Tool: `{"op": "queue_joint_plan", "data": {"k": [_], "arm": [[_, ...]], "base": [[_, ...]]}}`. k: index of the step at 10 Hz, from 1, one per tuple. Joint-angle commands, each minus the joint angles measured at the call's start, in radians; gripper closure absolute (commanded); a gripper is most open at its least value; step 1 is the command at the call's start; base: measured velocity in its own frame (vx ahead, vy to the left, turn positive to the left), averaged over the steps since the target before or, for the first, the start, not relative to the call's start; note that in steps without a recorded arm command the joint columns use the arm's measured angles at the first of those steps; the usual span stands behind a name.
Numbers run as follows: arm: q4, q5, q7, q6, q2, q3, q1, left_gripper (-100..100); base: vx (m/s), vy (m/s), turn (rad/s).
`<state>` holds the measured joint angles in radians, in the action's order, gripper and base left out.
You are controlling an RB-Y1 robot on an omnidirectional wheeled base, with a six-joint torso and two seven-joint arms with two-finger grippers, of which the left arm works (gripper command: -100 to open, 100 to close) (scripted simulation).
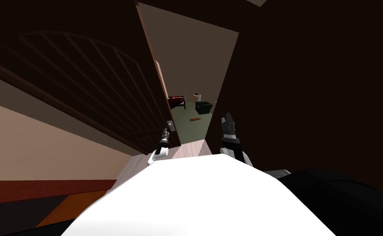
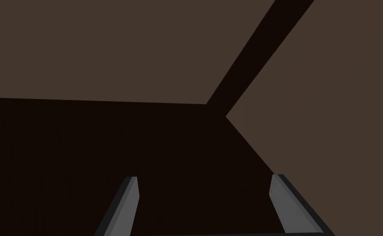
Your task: Pull the door open
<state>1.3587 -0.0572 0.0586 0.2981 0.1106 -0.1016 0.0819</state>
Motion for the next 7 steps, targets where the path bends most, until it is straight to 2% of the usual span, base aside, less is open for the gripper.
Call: {"op": "queue_joint_plan", "data": {"k": [1,3,4,5,6,7], "arm": [[-0.024,-0.01,0.016,0.016,0.024,-0.016,-0.002,-100],[-0.062,-0.026,0.039,0.035,0.062,-0.041,-0.009,-100],[-0.071,-0.03,0.045,0.04,0.071,-0.048,-0.011,-100],[-0.095,-0.04,0.059,0.052,0.095,-0.064,-0.016,-100],[-0.107,-0.045,0.066,0.058,0.107,-0.072,-0.018,-100],[-0.11,-0.042,0.06,0.062,0.1,-0.066,-0.022,-100]], "base": [[0.182,-0.04,-0.102],[0.198,-0.032,-0.15],[0.199,-0.012,-0.103],[0.191,-0.016,-0.122],[0.204,-0.014,-0.114],[0.092,0.0,-0.014]]}}
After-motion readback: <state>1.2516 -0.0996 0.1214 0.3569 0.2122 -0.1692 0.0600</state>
